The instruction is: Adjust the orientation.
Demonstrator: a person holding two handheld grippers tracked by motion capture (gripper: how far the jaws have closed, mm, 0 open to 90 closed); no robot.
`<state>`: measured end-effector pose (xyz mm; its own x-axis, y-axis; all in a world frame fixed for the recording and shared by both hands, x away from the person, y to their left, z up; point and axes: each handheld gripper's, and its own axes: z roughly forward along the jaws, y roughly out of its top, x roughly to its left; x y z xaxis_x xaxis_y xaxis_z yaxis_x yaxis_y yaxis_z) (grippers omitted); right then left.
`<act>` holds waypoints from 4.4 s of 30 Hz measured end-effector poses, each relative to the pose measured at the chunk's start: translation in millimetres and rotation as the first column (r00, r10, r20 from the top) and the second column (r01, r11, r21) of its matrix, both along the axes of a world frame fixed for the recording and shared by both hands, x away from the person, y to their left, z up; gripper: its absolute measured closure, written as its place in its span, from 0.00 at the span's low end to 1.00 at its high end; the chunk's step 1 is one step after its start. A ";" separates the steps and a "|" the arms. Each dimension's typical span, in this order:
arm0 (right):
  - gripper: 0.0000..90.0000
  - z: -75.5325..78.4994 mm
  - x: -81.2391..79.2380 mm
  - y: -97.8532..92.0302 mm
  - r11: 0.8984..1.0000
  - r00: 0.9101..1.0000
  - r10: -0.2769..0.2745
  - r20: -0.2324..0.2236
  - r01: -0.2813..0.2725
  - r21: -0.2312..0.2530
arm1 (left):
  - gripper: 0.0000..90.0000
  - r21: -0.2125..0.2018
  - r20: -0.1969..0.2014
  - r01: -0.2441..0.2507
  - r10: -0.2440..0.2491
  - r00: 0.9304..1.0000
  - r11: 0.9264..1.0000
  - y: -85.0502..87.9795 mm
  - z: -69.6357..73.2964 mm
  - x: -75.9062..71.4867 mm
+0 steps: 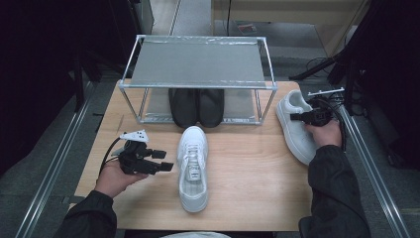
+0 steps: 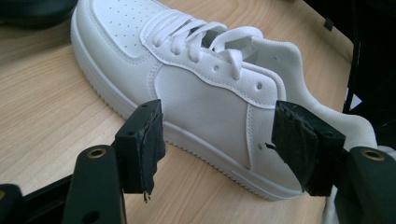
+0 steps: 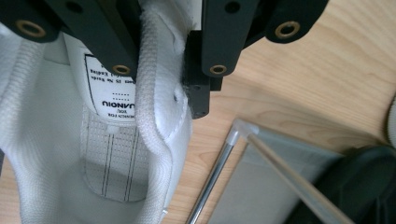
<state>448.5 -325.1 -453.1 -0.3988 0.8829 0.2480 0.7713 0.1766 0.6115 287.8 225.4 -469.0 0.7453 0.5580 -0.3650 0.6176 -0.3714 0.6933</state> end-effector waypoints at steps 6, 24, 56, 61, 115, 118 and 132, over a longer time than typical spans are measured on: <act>0.92 8.6 -25.4 -4.4 1.000 1.000 -0.014 0.023 0.014 0.004 | 0.38 -0.005 -0.001 0.015 -0.015 1.000 1.000 -3.1 0.6 3.8; 0.91 20.5 -97.8 3.8 0.999 0.999 0.033 0.033 -0.033 -0.001 | 0.37 0.020 0.028 0.047 -0.048 0.998 0.999 -17.1 7.5 17.6; 0.91 9.6 -128.1 91.2 0.973 0.973 0.230 0.001 -0.230 0.001 | 0.38 -0.020 0.056 0.054 -0.053 0.997 0.998 -20.9 11.7 21.8; 0.91 2.7 -127.7 110.6 0.965 0.965 0.262 -0.001 -0.262 -0.015 | 0.38 -0.006 0.061 0.048 -0.047 0.997 0.999 -20.8 10.7 21.5; 1.00 -31.8 -148.8 158.2 0.930 0.930 0.367 -0.013 -0.367 0.013 | 0.37 -0.017 0.076 0.012 -0.011 0.997 1.000 -16.1 9.9 21.5; 1.00 -32.8 -147.5 156.1 0.928 0.928 0.373 -0.008 -0.373 0.014 | 0.37 -0.003 0.087 -0.002 0.002 0.996 1.000 -16.2 10.1 21.0; 1.00 -33.4 -145.3 149.7 0.917 0.917 0.398 -0.017 -0.398 0.029 | 0.40 0.000 0.107 0.003 -0.003 0.994 1.000 -13.7 10.7 23.1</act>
